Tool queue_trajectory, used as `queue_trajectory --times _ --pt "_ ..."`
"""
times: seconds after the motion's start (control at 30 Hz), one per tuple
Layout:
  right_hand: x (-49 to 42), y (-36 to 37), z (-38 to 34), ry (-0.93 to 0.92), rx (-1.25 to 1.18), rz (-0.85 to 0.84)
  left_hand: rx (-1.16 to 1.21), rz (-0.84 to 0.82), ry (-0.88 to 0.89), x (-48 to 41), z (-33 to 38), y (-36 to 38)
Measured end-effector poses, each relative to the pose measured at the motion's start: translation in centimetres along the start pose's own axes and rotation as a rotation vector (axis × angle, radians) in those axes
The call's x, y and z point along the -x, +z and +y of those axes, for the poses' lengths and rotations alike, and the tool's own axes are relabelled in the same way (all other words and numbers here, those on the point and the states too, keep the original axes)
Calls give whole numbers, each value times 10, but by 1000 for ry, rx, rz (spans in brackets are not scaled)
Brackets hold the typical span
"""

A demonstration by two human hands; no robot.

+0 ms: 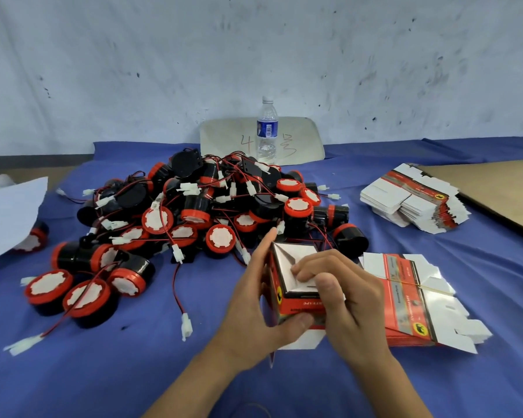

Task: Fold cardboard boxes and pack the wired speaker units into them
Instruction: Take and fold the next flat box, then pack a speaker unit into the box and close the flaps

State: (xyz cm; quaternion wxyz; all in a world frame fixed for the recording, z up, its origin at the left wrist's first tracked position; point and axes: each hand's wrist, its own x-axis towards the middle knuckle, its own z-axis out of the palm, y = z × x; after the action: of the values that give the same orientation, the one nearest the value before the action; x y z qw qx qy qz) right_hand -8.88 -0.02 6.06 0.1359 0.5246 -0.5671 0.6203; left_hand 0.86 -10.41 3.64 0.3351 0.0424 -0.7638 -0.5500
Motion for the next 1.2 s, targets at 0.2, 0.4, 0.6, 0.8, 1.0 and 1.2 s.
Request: queue_trajectory --times 0.2,0.4,0.6,0.8,1.0,1.2 --pt "0 1 -1 120 -125 38 -62 49 74 0 1 0" --pt "-8 -6 2 626 -545 -71 -234 85 251 -5 0 -6" --pt "-8 -9 5 931 -854 -237 -534 51 329 -9 -5 -17" --pt "-7 -10 3 648 -456 3 -806 128 -148 -20 -45 -47" --pt "3 0 6 -174 591 -252 -887 226 -242 -25 -69 -82" --pt "14 9 12 -195 613 -550 -987 243 -227 -25 -71 -78"
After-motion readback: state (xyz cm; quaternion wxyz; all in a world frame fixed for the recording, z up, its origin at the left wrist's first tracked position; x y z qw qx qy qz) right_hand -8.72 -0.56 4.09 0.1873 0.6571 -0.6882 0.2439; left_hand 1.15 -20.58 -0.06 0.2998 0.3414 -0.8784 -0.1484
